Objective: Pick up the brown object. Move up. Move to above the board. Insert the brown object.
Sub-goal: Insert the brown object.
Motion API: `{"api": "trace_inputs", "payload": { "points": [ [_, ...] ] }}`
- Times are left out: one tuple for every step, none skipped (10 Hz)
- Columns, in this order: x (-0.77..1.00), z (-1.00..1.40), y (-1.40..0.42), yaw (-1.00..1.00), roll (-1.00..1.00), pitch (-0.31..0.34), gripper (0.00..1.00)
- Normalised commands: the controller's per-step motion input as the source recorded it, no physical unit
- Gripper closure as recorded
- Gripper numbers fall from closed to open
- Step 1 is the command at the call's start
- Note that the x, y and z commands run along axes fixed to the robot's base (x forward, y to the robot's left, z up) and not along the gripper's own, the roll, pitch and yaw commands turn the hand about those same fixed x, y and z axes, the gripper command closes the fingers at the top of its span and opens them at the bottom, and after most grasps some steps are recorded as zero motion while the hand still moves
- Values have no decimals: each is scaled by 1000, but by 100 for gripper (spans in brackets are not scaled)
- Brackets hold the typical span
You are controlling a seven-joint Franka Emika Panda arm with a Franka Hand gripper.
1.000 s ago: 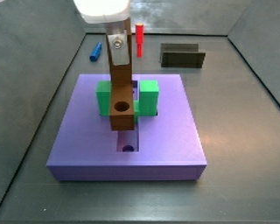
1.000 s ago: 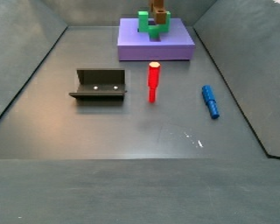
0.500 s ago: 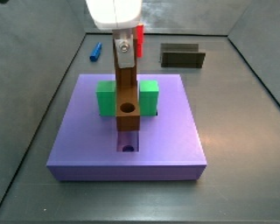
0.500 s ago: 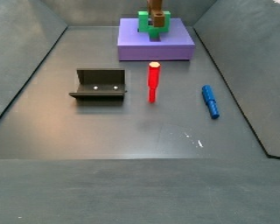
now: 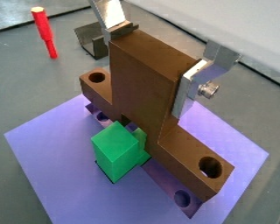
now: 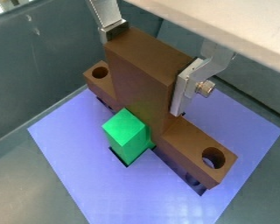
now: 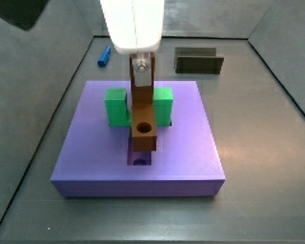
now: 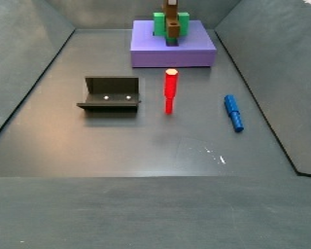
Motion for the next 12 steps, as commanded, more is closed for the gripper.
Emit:
{"api": "trace_inputs", "payload": {
  "points": [
    [-60,-137,-131,0,159,-7,100],
    [0,-123,-186,0,140,-9,100],
    [57,-146,-226,0,123,-7,100],
    [269,-246,-80,0,221,0,100],
    [189,-243,0,0,234,11,100],
    [134,-231,46,0,197,16,100],
    [89,-211,80,0,153,4,100],
    [23,-189,111,0,94,1,100],
    [-40,-111,123,0,0,0,100],
    [-186,-83,51,0,0,-7,100],
    [-166,-231,-114,66,0,-39,100],
    [-134,-231,-31,103,-34,-50,100]
  ]
}}
